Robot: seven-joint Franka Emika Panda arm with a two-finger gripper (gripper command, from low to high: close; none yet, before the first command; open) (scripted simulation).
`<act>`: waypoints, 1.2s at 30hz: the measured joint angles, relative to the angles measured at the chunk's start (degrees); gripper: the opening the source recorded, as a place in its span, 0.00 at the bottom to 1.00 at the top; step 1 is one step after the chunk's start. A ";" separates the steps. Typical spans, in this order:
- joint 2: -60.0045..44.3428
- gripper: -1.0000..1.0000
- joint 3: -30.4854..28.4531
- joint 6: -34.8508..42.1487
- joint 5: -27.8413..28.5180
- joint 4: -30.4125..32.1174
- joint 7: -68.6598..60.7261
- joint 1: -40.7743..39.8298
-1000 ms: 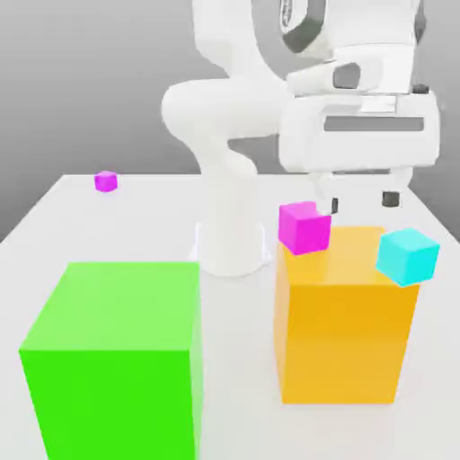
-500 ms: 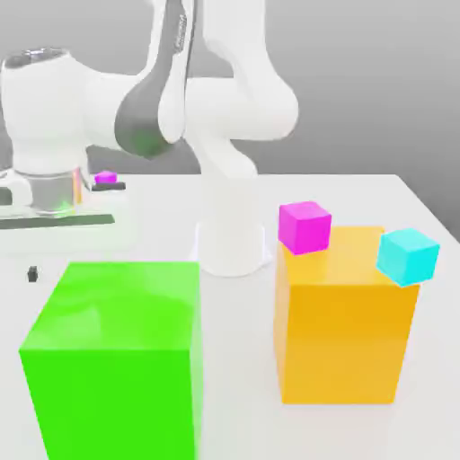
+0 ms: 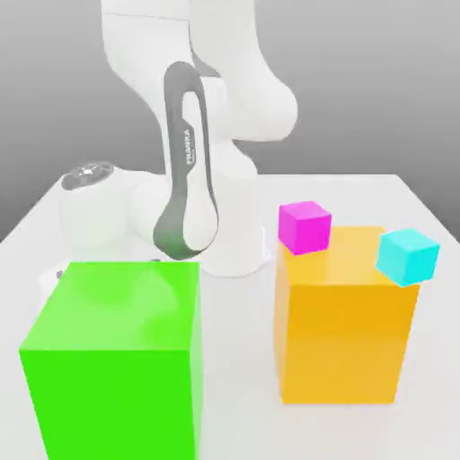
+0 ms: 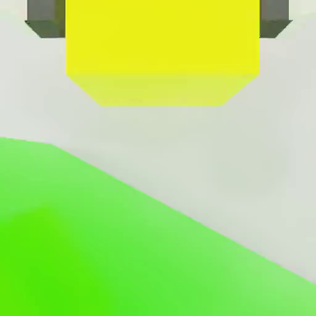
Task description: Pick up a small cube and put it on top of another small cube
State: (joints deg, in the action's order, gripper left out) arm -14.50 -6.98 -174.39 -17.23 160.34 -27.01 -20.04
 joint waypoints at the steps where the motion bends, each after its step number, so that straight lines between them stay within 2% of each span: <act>1: 0.00 0.00 0.00 0.06 0.01 0.00 0.01 0.00; 2: -0.86 0.00 1.19 -0.70 -0.63 -0.17 -0.51 -1.05; 4: 1.05 0.00 -0.92 0.81 1.04 0.25 0.76 0.66; 7: 6.68 0.00 -5.73 5.13 8.09 1.46 5.96 3.72; 10: 12.97 0.00 -7.08 10.05 15.56 2.56 11.49 2.81; 13: 18.00 0.00 -9.30 15.27 18.77 -0.77 17.96 -2.01; 16: 22.37 0.00 -10.02 21.12 19.56 -5.45 24.25 -5.09; 19: 26.16 0.00 -7.32 28.33 18.70 -10.29 30.29 -3.83; 24: 30.10 0.00 1.70 38.74 16.03 -15.85 37.26 3.94; 36: 36.76 0.00 21.89 55.95 9.70 -22.32 46.90 22.45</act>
State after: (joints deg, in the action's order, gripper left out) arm 22.26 14.91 -118.43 -7.53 138.02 19.89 2.41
